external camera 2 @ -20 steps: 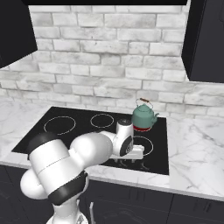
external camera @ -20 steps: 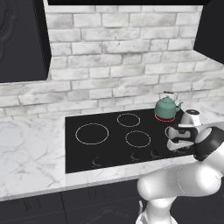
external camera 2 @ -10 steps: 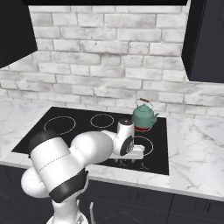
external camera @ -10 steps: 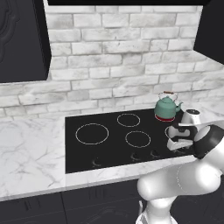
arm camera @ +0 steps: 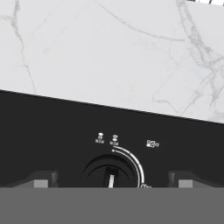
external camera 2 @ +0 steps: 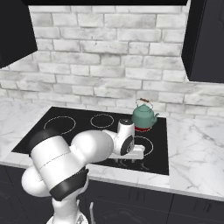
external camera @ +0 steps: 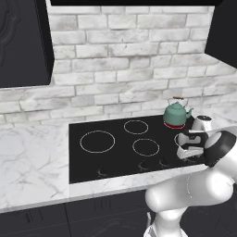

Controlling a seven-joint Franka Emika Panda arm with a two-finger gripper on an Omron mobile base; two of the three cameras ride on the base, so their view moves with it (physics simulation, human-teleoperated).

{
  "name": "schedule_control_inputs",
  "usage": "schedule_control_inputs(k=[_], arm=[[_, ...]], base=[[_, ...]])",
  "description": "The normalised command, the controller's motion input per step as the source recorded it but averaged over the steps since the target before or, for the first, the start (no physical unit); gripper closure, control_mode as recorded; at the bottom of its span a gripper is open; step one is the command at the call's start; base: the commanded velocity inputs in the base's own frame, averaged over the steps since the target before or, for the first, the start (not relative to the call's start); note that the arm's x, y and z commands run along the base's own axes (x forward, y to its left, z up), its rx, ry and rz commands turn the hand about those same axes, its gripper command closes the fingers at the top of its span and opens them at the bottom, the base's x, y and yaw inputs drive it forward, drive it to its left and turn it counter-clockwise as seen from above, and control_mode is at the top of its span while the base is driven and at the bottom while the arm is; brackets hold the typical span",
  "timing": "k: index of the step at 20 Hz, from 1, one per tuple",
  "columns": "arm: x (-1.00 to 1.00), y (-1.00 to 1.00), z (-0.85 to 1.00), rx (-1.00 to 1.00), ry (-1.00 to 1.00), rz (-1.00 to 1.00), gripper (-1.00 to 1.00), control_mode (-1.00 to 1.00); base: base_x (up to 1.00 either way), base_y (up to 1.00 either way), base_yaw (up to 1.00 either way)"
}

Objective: Lower the heat of the kettle.

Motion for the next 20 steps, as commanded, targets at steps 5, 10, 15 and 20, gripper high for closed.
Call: schedule_control_inputs(k=[5, 10, 15, 20], arm=[[-0.02, 0.0, -0.21, -0.01, 0.01, 0.0, 1.0, -1.0], [-0.06, 0.01, -0.16, 0.0, 0.0, 0.0, 1.0, -1.0], [-0.16, 0.06, -0.13, -0.01, 0.0, -0.03, 1.0, -1.0], [-0.12, 0.07, -0.15, -0.03, 0.0, -0.12, 1.0, -1.0]], base=[[0.0, 0.0, 0.0], [0.0, 0.0, 0.0], [0.0, 0.0, 0.0], [0.0, 0.0, 0.0]])
